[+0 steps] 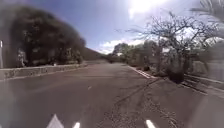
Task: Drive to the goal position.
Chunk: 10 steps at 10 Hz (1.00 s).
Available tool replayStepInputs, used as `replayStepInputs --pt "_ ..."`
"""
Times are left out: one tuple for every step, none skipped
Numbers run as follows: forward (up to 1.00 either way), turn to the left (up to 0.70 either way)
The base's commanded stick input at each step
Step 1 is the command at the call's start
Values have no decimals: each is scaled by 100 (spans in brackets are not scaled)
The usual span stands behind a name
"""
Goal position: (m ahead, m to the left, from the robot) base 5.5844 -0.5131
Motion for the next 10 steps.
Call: replayStepInputs --pt "50 0" --pt "50 0" --pt "50 0" --pt "50 0" --pt "50 0" --pt "50 0" --pt "50 0" --pt "50 0" --pt "50 0" --pt "50 0"
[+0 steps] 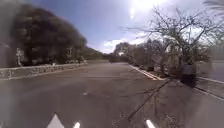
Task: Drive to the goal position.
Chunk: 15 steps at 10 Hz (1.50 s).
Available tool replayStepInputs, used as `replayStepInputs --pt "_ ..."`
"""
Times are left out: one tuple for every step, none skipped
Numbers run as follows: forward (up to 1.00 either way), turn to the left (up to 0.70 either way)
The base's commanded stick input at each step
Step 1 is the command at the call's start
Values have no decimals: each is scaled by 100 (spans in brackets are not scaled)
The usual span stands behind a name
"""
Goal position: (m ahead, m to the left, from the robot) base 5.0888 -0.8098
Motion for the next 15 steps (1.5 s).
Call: replayStepInputs --pt "50 0" --pt "50 0" --pt "50 0" --pt "50 0" --pt "50 0" --pt "50 0" --pt "50 -1" --pt "50 -21" --pt "50 -42" --pt "50 -50" --pt "50 -50" --pt "50 -50" --pt "50 -50" --pt "50 -50" --pt "50 -50"
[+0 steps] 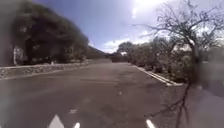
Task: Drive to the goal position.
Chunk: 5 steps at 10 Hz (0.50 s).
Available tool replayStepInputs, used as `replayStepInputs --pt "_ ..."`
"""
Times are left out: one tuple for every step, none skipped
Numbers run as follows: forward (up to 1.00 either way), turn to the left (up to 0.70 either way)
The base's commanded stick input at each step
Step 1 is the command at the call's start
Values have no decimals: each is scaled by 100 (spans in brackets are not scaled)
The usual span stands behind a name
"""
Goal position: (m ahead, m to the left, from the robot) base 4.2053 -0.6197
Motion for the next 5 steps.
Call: replayStepInputs --pt "50 -50" --pt "50 -49" --pt "50 -29" --pt "50 -8" --pt "50 0"
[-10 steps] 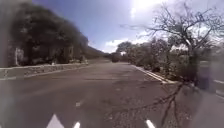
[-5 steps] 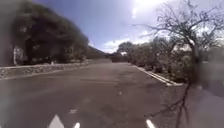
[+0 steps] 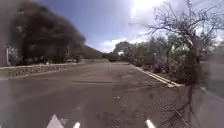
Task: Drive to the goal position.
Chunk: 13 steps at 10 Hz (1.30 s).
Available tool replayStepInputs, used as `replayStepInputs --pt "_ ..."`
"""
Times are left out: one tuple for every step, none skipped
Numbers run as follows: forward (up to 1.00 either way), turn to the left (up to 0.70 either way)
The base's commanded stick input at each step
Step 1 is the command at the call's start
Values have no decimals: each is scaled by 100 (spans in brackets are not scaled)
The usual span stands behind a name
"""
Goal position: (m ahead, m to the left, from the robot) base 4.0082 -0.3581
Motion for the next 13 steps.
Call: replayStepInputs --pt "50 0" --pt "50 -2" --pt "50 -22" --pt "50 -41" --pt "50 -47" --pt "50 -49" --pt "50 -49" --pt "50 -44" --pt "50 -39" --pt "50 -34" --pt "50 -28" --pt "50 -23" --pt "50 -18"
